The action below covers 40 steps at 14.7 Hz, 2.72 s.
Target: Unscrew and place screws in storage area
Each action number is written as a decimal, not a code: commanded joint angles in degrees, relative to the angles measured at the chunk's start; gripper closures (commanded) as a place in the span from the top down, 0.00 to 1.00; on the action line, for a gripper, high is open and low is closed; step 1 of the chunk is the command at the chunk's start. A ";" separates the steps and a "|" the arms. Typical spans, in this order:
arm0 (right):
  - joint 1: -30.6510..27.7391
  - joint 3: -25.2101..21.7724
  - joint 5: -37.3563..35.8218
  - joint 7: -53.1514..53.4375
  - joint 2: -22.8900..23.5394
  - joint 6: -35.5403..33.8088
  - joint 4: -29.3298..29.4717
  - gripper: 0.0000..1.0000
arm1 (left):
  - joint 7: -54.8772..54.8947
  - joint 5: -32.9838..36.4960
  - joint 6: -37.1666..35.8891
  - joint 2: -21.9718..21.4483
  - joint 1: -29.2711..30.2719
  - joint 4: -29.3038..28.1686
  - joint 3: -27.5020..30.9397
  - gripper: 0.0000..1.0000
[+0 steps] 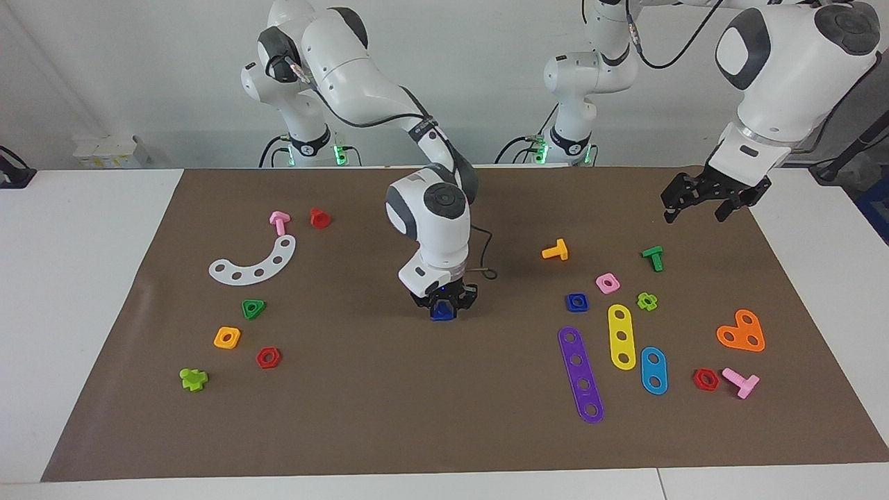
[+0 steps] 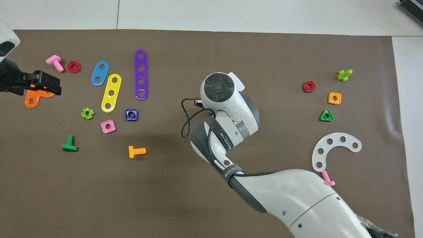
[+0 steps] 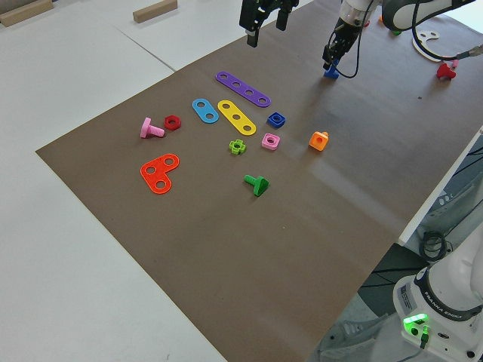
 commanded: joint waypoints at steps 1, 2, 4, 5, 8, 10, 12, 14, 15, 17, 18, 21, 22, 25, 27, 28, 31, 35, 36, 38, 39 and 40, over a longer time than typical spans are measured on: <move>-0.42 0.40 -0.56 -1.06 -1.69 1.39 -2.54 0.36 | 0.21 -0.09 1.29 -2.15 0.81 -2.78 -0.34 1.00; -0.42 0.40 -0.56 -1.06 -1.69 1.39 -2.54 0.33 | 0.21 -0.09 1.29 -2.15 0.81 -2.78 -0.43 1.00; -0.42 0.40 -0.56 -1.14 -1.69 1.39 -2.54 0.01 | 0.21 -0.09 1.29 -2.15 0.81 -2.78 -0.34 1.00; -0.42 0.40 -0.48 -1.23 -1.69 1.39 -2.54 0.00 | 0.21 -0.09 1.29 -2.15 0.81 -2.78 -0.43 1.00; -1.21 0.40 0.05 -1.49 -1.69 0.69 -1.58 0.00 | 0.21 -0.09 1.29 -2.15 0.90 -2.78 -0.34 1.00; -1.39 0.40 0.31 -1.50 -1.95 0.51 -0.79 0.00 | 0.21 -0.09 1.29 -2.15 0.81 -2.78 -0.34 1.00; -3.40 0.31 0.23 -2.11 -5.80 -1.24 -1.75 0.00 | 0.21 -0.09 1.29 -2.15 0.81 -2.78 -0.43 1.00; -8.48 0.39 0.32 -6.39 -11.51 -3.26 -4.55 0.00 | 0.21 -0.09 1.29 -2.15 0.81 -2.78 -0.43 1.00; -11.47 0.40 0.40 -9.81 -14.49 -3.53 -7.61 0.00 | 0.21 -0.09 1.29 -2.15 0.81 -2.78 -0.35 1.00; -17.53 0.40 1.80 -19.90 -20.30 -3.01 -14.73 0.00 | 0.21 -0.09 1.29 -2.15 0.81 -2.78 -0.34 1.00; -19.82 0.40 3.29 -24.13 -21.72 -3.35 -16.41 0.00 | 0.21 -0.09 1.29 -2.15 0.81 -2.78 -0.34 1.00; -25.98 0.40 3.74 -33.46 -24.44 1.01 -24.57 0.00 | 0.21 -0.09 1.29 -2.15 0.81 -2.78 -0.43 1.00; -28.26 0.40 3.92 -36.62 -25.76 4.52 -28.78 0.00 | 0.21 -0.09 1.29 -2.15 0.81 -2.78 -0.43 1.00; -30.39 0.31 8.91 -41.13 -26.48 10.96 -35.84 0.00 | 0.21 -0.09 1.29 -2.15 0.81 -2.78 -0.43 1.00; -30.39 0.31 9.46 -41.14 -26.39 12.98 -37.26 0.00 | 0.21 -0.09 1.29 -2.15 0.81 -2.78 -0.34 1.00; -30.48 0.31 9.46 -41.40 -26.04 13.25 -37.61 0.00 | 0.21 -0.09 1.29 -2.15 0.90 -2.78 -0.43 1.00; -30.83 0.31 9.46 -42.46 -25.08 17.63 -39.54 0.00 | 0.21 -0.09 1.29 -2.15 0.81 -2.78 -0.34 1.00; -30.84 -0.13 9.37 -41.40 -25.15 17.57 -36.49 1.00 | 0.21 -0.09 1.29 -2.15 0.81 -2.78 -0.35 1.00; -30.75 -0.39 9.28 -40.09 -26.11 15.99 -34.38 1.00 | 0.21 -0.09 1.29 -2.15 0.81 -2.78 -0.34 1.00; -30.75 -0.74 7.97 -37.11 -27.96 7.77 -28.07 1.00 | 0.21 -0.09 1.29 -2.15 0.81 -2.78 -0.35 1.00; -30.83 -1.09 6.57 -36.05 -28.58 2.67 -24.64 1.00 | 0.21 -0.09 1.29 -2.15 0.81 -2.78 -0.34 1.00; -30.83 -1.19 3.34 -34.65 -29.19 -2.51 -20.69 1.00 | 0.21 -0.09 1.29 -2.15 0.81 -2.78 -0.43 1.00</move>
